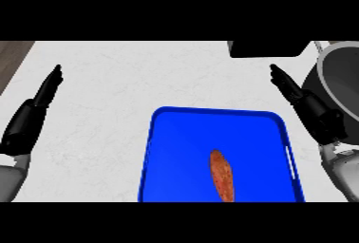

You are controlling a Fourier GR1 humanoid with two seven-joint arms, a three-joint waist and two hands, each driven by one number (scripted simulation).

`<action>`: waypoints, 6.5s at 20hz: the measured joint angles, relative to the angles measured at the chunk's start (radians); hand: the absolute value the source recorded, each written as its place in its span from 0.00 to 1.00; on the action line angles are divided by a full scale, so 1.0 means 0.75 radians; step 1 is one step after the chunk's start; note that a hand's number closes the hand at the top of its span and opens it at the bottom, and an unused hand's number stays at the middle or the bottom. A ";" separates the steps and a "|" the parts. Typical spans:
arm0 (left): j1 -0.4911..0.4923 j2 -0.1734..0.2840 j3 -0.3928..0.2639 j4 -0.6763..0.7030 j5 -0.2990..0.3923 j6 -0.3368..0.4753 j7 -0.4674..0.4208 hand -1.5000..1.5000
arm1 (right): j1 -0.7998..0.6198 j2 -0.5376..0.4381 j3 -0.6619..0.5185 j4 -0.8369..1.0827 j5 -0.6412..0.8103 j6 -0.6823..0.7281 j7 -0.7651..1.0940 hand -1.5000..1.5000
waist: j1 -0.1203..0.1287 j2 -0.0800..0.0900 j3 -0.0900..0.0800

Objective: Pick the sweet potato from the tray and place it in the pot

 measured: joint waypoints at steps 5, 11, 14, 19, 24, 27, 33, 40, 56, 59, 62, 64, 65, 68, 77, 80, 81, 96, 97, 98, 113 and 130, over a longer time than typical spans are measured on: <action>-0.025 -0.101 0.058 -0.035 0.107 0.032 0.103 0.50 | -0.053 0.084 -0.050 0.121 -0.105 0.144 -0.190 1.00 | 0.052 0.023 -0.006; -0.047 -0.232 0.104 -0.054 0.254 0.087 0.261 0.50 | -0.078 0.088 -0.013 0.315 0.083 0.176 -0.561 0.00 | 0.083 0.034 -0.009; -0.045 -0.258 0.115 -0.071 0.274 0.110 0.306 0.50 | -0.062 0.142 -0.026 0.459 0.090 0.232 -0.827 0.00 | 0.075 0.034 -0.008; -0.022 -0.286 0.126 -0.136 0.266 0.151 0.389 0.50 | -0.115 0.120 -0.054 0.567 0.116 0.394 -1.050 0.00 | 0.051 0.025 -0.010; -0.012 -0.284 0.150 -0.153 0.266 0.155 0.424 0.50 | -0.184 0.007 0.005 0.445 0.167 0.557 -0.903 0.00 | 0.033 0.017 -0.013; -0.010 -0.299 0.141 -0.165 0.252 0.170 0.432 0.50 | -0.233 -0.062 0.083 0.374 0.240 0.650 -0.804 0.00 | 0.030 0.014 -0.014; -0.001 -0.289 0.158 -0.194 0.252 0.166 0.458 0.50 | -0.282 -0.124 0.246 0.150 0.401 0.754 -0.559 0.00 | 0.023 0.010 -0.015; 0.009 -0.299 0.175 -0.214 0.233 0.157 0.482 0.50 | -0.230 -0.061 0.352 -0.087 0.498 0.853 -0.227 0.00 | 0.022 0.014 -0.014; -0.003 -0.366 0.262 -0.197 0.177 0.063 0.487 0.50 | -0.045 0.157 0.314 -0.176 0.847 0.965 -0.058 0.00 | 0.027 0.019 -0.013; 0.004 -0.371 0.281 -0.216 0.173 0.039 0.501 0.50 | -0.006 0.184 0.310 -0.129 0.937 0.941 -0.128 0.00 | 0.028 0.019 -0.013; 0.015 -0.382 0.303 -0.206 0.165 0.014 0.484 0.50 | 0.021 0.237 0.309 -0.129 1.001 0.938 -0.143 0.00 | 0.028 0.019 -0.013; 0.008 -0.409 0.289 -0.210 0.137 0.029 0.489 0.50 | 0.043 0.239 0.309 -0.094 1.058 0.912 -0.204 0.00 | 0.028 0.019 -0.013; 0.014 -0.420 0.281 -0.234 0.124 0.038 0.508 0.50 | 0.048 0.249 0.305 -0.085 1.082 0.909 -0.210 0.00 | 0.028 0.019 -0.013; 0.033 -0.427 0.297 -0.261 0.114 0.022 0.522 0.50 | 0.063 0.265 0.285 -0.051 1.146 0.910 -0.244 0.00 | 0.029 0.019 -0.013; -0.017 -0.453 0.329 -0.208 0.092 -0.008 0.508 0.50 | 0.028 0.326 0.304 0.082 1.309 0.860 -0.394 1.00 | 0.030 0.021 -0.013; -0.005 -0.451 0.346 -0.217 0.089 -0.019 0.507 0.50 | 0.042 0.326 0.323 0.096 1.370 0.812 -0.476 1.00 | 0.030 0.020 -0.012; -0.010 -0.454 0.349 -0.200 0.087 -0.027 0.496 0.50 | 0.047 0.341 0.329 0.103 1.393 0.797 -0.486 1.00 | 0.029 0.019 -0.013; 0.029 -0.472 0.368 -0.235 0.060 -0.024 0.519 0.50 | 0.597 0.412 0.298 -0.410 1.575 0.660 -0.025 1.00 | -0.010 0.009 -0.015; 0.022 -0.476 0.366 -0.227 0.060 -0.024 0.520 0.50 | 0.640 0.418 0.312 -0.479 1.588 0.665 0.024 1.00 | -0.008 0.010 -0.014; 0.010 -0.468 0.377 -0.228 0.067 -0.030 0.526 0.50 | 0.676 0.415 0.317 -0.538 1.595 0.671 0.055 1.00 | -0.004 0.011 -0.014; 0.017 -0.475 0.385 -0.237 0.062 -0.035 0.519 0.50 | 0.807 0.600 0.002 -1.078 1.552 0.314 0.202 1.00 | -0.004 0.014 -0.013; 0.040 -0.507 0.367 -0.241 0.047 -0.045 0.496 0.50 | 0.323 0.491 -0.906 -0.864 1.011 0.460 0.245 1.00 | 0.021 0.019 -0.012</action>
